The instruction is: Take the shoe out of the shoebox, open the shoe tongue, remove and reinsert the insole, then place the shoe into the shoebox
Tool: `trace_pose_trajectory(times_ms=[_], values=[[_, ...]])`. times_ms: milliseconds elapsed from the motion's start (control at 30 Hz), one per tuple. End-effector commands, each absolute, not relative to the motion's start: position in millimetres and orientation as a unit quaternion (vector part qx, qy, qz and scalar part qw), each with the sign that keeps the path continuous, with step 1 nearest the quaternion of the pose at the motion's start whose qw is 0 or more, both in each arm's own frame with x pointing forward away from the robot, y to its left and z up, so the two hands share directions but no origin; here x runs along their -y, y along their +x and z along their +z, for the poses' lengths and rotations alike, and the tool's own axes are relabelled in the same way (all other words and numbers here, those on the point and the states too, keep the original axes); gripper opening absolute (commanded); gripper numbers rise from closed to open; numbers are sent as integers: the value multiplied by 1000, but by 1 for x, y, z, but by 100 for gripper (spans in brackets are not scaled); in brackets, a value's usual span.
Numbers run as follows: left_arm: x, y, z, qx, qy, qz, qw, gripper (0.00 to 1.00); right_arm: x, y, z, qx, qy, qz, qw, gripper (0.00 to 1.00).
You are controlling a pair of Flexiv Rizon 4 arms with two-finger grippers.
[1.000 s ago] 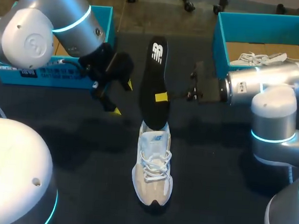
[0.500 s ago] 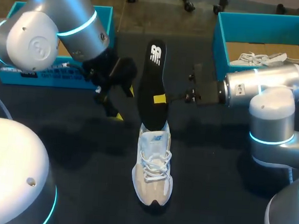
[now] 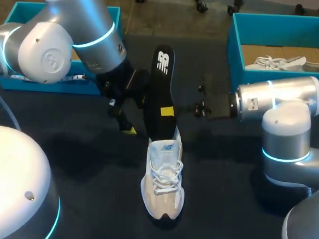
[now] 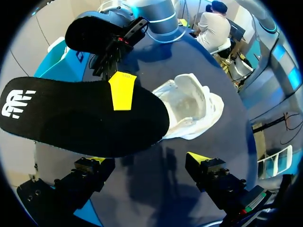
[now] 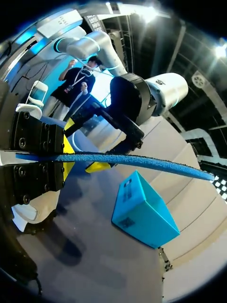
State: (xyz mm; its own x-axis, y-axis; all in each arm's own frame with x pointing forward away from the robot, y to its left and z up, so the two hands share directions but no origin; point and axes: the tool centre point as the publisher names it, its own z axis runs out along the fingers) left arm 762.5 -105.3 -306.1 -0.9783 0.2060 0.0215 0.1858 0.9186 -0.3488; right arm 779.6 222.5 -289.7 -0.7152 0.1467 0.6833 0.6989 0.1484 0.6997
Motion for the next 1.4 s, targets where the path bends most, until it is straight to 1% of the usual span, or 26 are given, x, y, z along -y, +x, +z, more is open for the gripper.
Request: trace_pose_trajectory(times_ms=[33,467,700,1400], values=[[108,759,-316,980,-89,177,31,100,-225,779,-290,717,-308,-586,220,0],[108,750,-328,981,-75,175,42,100,-222,763,-288,716,-303,-607,163,0],[108,744,-333,981,-76,172,42,100,-220,763,-292,718,-291,-615,149,0],[108,737,-336,981,-76,173,47,100,-217,770,-293,721,-278,-619,143,0]])
